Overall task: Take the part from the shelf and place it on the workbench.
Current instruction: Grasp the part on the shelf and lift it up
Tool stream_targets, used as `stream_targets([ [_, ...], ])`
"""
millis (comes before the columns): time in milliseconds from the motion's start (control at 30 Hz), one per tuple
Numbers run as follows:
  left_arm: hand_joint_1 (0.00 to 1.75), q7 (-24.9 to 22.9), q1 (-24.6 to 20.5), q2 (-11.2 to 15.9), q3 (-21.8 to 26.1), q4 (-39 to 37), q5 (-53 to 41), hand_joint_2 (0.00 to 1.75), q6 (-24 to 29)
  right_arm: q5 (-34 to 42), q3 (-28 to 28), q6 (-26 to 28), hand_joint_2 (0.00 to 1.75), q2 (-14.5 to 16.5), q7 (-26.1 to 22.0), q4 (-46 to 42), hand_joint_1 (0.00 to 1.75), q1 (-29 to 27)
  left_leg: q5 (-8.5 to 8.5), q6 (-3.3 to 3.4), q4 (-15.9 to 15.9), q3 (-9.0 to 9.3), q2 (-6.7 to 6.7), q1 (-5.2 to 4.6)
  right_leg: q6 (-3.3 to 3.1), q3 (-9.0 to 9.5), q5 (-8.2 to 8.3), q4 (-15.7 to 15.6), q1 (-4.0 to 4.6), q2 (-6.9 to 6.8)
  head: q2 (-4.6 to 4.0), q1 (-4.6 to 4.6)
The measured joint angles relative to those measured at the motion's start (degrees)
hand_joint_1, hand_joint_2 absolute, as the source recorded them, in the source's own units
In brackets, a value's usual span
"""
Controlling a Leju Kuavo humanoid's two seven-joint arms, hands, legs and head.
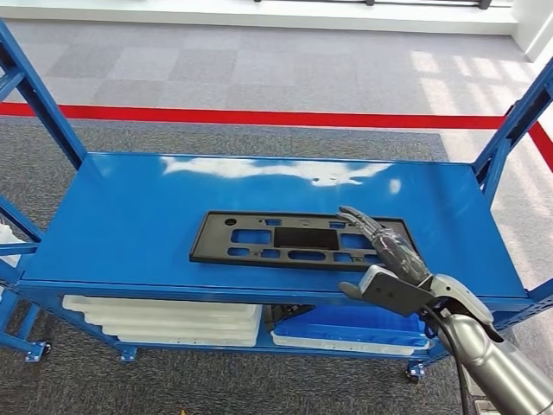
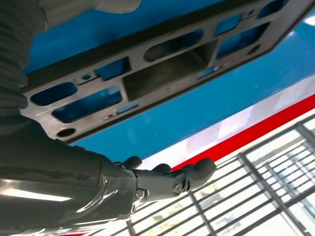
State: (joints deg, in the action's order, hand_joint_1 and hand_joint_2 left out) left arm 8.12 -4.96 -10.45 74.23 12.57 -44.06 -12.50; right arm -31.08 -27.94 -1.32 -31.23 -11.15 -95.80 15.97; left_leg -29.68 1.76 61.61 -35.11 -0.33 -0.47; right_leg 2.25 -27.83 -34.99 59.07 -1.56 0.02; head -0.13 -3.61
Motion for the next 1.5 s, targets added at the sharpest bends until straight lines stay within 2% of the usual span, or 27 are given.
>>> stream_targets([
  [200,0.00,0.2,0.0,0.0,0.0,0.0,0.0,0.00,-0.1,3.5,-1.5,-2.3,1.75,-0.8,0.0,-2.6,0.00,0.1,0.00,0.00,0.0,-0.01,0.00,0.00,0.00,0.00,-0.01,0.0,0.00,0.00,0.00,0.00],
  [600,0.00,0.3,0.0,0.0,0.0,0.0,-0.3,0.00,-0.1,5.3,-3.5,-3.8,1.75,-2.8,0.5,-4.8,0.00,0.2,0.00,0.00,0.0,-0.01,0.00,-0.01,0.00,0.00,-0.01,0.0,0.00,0.00,0.00,0.00],
  [733,0.00,0.2,0.0,0.0,0.0,0.0,-0.9,0.00,-0.1,2.5,-4.2,-3.8,1.75,-3.6,3.1,-4.7,0.00,0.5,0.00,0.00,0.0,-0.02,0.00,-0.01,0.00,0.00,-0.01,0.0,0.00,0.00,0.00,0.00],
  [967,0.00,0.1,-0.1,0.0,0.0,0.0,-1.2,0.00,-0.1,-6.5,-7.0,-2.5,1.75,-4.6,6.7,-1.2,0.00,2.3,0.00,0.00,0.0,-0.02,0.00,-0.01,0.00,0.00,0.00,0.0,0.00,0.00,0.00,0.00],
  [1500,0.00,0.1,-0.2,0.0,0.0,0.0,-2.2,0.00,-0.1,-15.4,-10.1,2.7,1.75,-3.6,9.8,8.7,0.00,3.4,0.00,0.00,0.0,-0.02,-0.01,0.00,0.00,0.00,-0.01,0.0,0.00,-0.01,0.00,0.00],
])
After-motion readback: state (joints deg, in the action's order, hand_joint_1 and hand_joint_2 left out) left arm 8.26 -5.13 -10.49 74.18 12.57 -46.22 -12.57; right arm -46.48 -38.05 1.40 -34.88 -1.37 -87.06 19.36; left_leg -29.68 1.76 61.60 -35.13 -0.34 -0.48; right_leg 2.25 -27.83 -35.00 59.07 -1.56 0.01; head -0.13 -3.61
